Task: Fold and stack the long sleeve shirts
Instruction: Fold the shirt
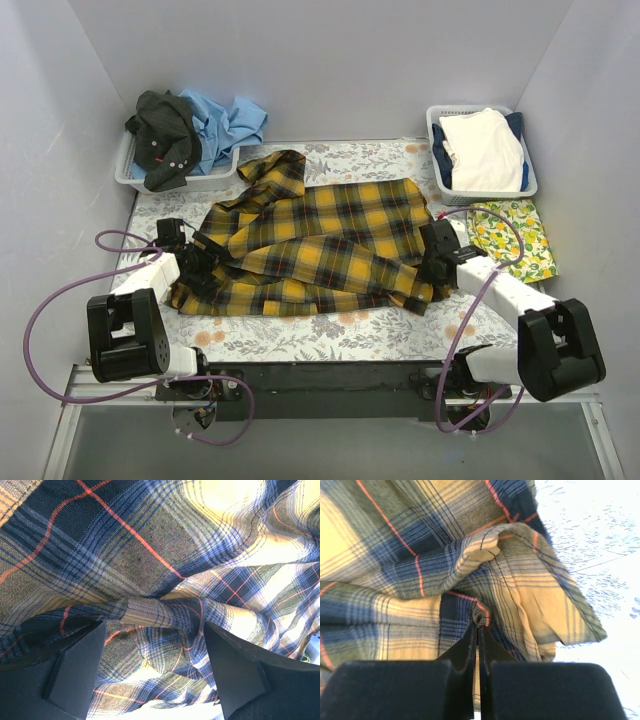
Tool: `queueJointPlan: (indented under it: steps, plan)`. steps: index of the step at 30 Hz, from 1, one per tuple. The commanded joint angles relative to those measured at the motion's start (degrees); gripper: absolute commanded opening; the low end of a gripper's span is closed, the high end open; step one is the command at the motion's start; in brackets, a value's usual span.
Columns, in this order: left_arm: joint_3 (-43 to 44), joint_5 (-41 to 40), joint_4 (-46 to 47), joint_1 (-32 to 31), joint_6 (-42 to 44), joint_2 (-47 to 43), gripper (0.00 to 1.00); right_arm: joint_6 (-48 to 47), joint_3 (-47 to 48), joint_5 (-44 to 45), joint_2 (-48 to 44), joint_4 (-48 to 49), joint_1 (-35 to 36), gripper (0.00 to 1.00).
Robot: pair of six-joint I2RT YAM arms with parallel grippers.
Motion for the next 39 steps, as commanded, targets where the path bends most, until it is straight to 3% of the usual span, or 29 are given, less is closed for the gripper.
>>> queueJointPlan:
  steps: [1,8,18,30,33,36,37,39]
  plan:
    - [-0.2,-1.5,-1.9,0.5,0.8,-0.6,0.79,-0.6,3.9,3.2,-6.7,-3.2,-0.1,0.01]
    - [0.3,-1.5,-1.8,1.0,1.2,-0.5,0.79,-5.7,10.0,6.9,-9.2,-2.4,-0.1,0.01]
    - [2.2,-2.6,-4.5,0.9,3.0,-4.4,0.80,-9.2,14.9,7.2,2.5,1.8,-1.2,0.01]
    - [7.2,-11.5,-10.9,1.0,6.3,-11.6,0.82,-9.0,15.3,6.9,6.9,0.5,-7.7,0.05]
    - [6.5,-10.4,-10.5,1.0,6.0,-12.2,0.82,-10.4,17.2,6.1,8.6,0.6,-8.2,0.06]
    - [6.3,-8.9,-10.0,1.0,5.9,-13.2,0.82,-11.7,18.5,4.8,9.8,0.6,-8.3,0.18]
    - [6.6,-8.1,-9.9,1.0,6.2,-13.3,0.82,-11.8,18.9,4.6,10.1,0.4,-8.4,0.30]
    - [6.8,-4.2,-8.7,1.0,7.1,-13.4,0.82,-12.3,19.2,3.9,9.6,0.3,-8.3,0.44]
